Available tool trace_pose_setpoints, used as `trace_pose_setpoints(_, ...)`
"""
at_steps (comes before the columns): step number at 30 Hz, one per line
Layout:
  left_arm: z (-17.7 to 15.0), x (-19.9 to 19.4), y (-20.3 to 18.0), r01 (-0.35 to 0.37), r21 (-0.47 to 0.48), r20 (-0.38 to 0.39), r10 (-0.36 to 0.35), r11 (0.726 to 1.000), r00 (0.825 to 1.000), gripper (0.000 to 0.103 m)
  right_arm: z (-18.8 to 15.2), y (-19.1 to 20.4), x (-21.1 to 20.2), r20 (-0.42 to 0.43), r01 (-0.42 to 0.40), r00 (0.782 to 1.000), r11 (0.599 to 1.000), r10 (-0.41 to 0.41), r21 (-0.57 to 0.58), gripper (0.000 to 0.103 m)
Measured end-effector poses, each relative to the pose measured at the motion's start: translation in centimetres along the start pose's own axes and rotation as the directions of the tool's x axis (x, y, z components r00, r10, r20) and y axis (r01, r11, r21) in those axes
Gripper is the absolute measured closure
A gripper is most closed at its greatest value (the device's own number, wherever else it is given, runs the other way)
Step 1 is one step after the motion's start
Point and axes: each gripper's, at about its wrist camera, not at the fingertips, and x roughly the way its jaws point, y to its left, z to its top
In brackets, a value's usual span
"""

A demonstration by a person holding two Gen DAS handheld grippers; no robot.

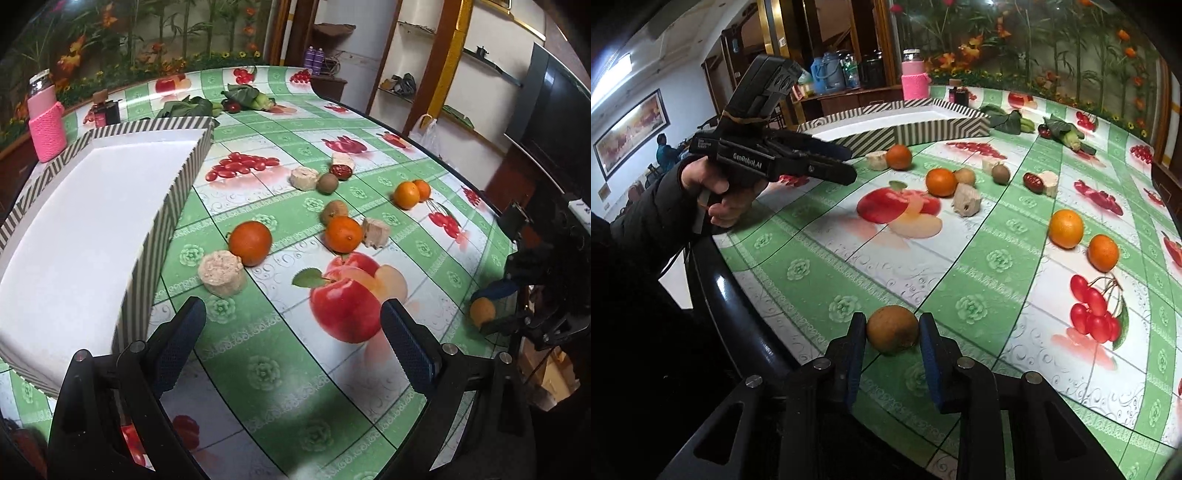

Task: Organize fruits
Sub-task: 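Grasp the beige textured bun with the left tool while the right tool grasps a brown round fruit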

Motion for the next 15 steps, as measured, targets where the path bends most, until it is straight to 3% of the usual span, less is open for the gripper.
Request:
trace_pose_setpoints(4,0.9,0.0,0.6,-0.032,-0.021,0.032,0.033,0.999,0.999,0.008,1.2,-0.8,-0.9,0.054,0.032,0.998,0.999,-0.033,0.016,0.075)
trace_pose_setpoints(9,2.1,1.3,1.6,-0.061,-0.051,0.014,0.062,0.997,0.998,0.022,3.8,-3.4,-2.0,0.182,0.099,0.976,0.987,-0.121,0.127,0.075)
trace_pose_setpoints(15,2.2,2.5,1.7,-0.124,-0.025,-0.028,0.123,0.992,0.992,0.042,4.5,-7.3,-2.2,0.285,0.024,0.950,0.942,-0.126,0.336,0.075)
